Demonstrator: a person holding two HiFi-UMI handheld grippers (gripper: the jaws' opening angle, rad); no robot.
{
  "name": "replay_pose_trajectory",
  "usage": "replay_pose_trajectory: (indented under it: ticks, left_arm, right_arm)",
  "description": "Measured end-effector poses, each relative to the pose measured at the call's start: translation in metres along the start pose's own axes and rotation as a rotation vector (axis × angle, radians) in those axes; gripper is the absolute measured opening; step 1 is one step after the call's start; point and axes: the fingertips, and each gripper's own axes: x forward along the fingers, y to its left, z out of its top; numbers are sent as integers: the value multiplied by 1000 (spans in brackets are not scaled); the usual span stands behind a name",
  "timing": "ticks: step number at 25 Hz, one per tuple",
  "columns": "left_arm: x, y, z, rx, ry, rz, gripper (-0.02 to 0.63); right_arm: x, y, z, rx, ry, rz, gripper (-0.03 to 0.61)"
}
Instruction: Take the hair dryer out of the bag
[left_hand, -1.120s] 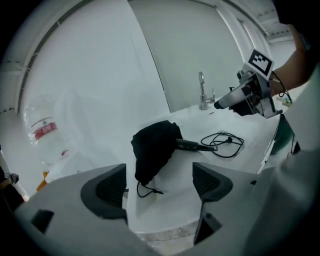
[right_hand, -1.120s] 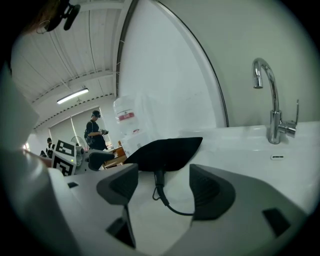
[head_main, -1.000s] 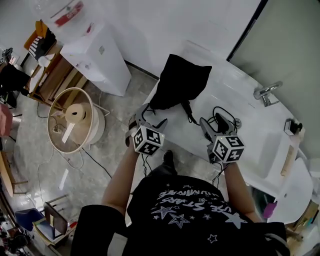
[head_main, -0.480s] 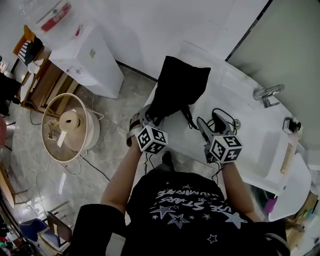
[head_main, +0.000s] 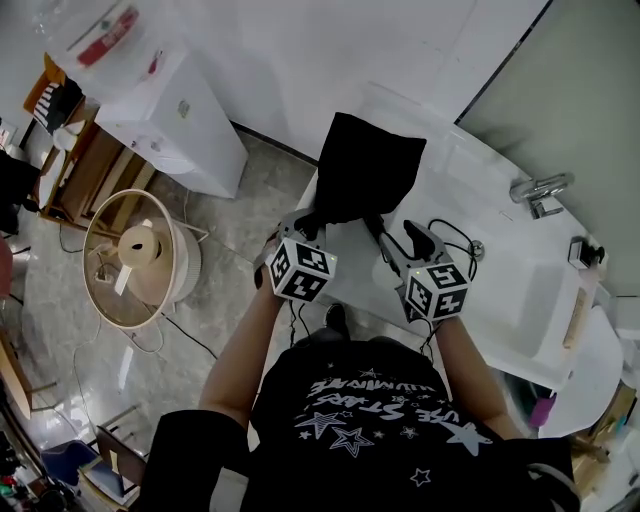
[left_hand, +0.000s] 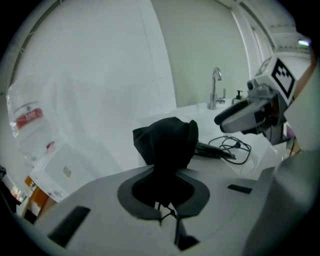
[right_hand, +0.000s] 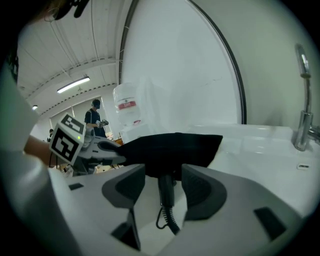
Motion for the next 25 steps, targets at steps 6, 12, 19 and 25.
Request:
replay_pose_trajectory:
  ticks: [6, 12, 19, 25]
  left_arm:
    - [-1, 15, 25, -51, -24, -8, 15]
    - [9, 24, 28, -70, -16, -2, 16]
    - [15, 30, 29, -87, -9, -2, 15]
    - [17, 33, 30, -104, -14, -5, 15]
  right_arm:
    - [27, 11, -3, -87, 61, 43, 146]
    - [61, 6, -8, -145, 130, 29, 178]
    - [85, -3, -16, -148, 190, -3, 232]
    - [100, -5, -15, -157, 202, -35, 230]
